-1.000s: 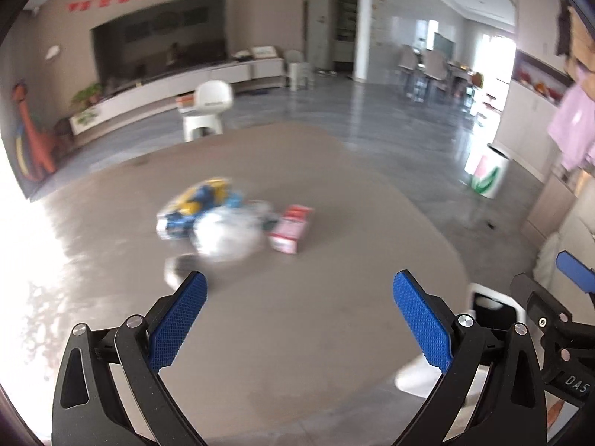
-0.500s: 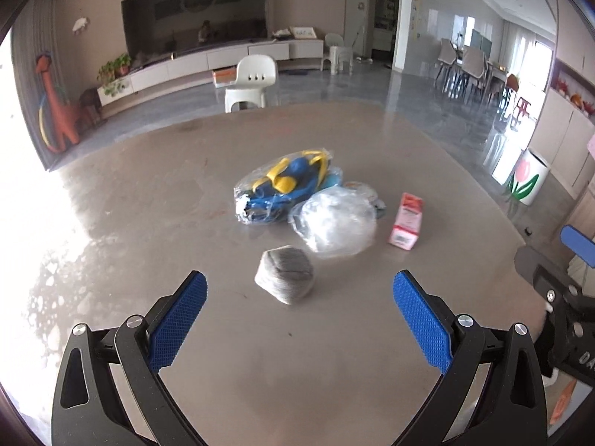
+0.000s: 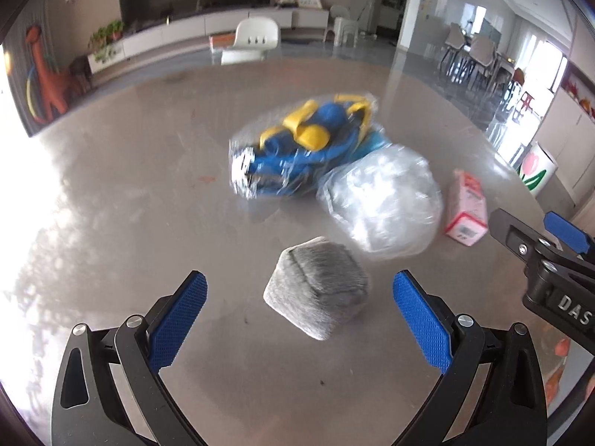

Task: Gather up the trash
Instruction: 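Grasp the grey sock with the left tool while the right tool grasps the pink Hankey box, then carry the sock and pink box to the bin and open both tools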

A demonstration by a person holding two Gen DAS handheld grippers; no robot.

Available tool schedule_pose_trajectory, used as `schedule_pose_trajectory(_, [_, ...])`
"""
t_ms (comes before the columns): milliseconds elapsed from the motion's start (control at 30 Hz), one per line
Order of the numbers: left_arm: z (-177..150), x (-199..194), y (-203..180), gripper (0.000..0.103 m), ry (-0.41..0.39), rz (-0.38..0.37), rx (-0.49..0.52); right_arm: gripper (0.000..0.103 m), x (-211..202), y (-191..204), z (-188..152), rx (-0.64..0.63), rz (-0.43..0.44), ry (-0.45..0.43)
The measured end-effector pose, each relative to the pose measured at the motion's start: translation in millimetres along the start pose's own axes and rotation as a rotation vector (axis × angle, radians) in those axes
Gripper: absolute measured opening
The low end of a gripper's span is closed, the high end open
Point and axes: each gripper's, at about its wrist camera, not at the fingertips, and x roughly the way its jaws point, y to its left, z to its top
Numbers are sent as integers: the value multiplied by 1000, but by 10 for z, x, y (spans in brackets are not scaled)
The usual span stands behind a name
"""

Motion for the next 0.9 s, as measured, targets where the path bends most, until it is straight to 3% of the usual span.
schedule_pose_trajectory(133, [9, 161, -15, 98, 25, 18, 31, 96, 258, 59, 13, -13, -18, 58])
schedule_pose_trajectory(200, [12, 218, -34, 98, 32, 32, 45, 87, 339, 62, 5, -13, -10, 85])
schedule_pose_trajectory(267, [14, 232, -78, 97, 20, 51, 72, 64, 412, 55, -4, -3, 4, 119])
schedule_pose_trajectory(333, [19, 222, -113, 92, 6, 37, 87, 56, 425, 35, -19, 3, 11, 131])
schedule_pose_trajectory(400, [29, 192, -146, 79, -10, 22, 104, 50, 410, 32, -24, -2, 11, 136])
schedule_pose_trajectory(467, [33, 141, -211, 41, -33, -5, 126, 45, 398, 28, -23, -10, 20, 143])
schedule_pose_trajectory(533, [43, 111, -189, 33, -38, -22, 110, 34, 374, -8, -38, -12, 30, 138])
schedule_pose_trajectory(633, [84, 69, -97, 28, -35, -103, 46, 34, 249, -95, -76, 13, 67, 115])
schedule_pose_trajectory(900, [-2, -422, -225, 28, -112, -118, 97, 34, -534, -291, -227, 10, 96, 13])
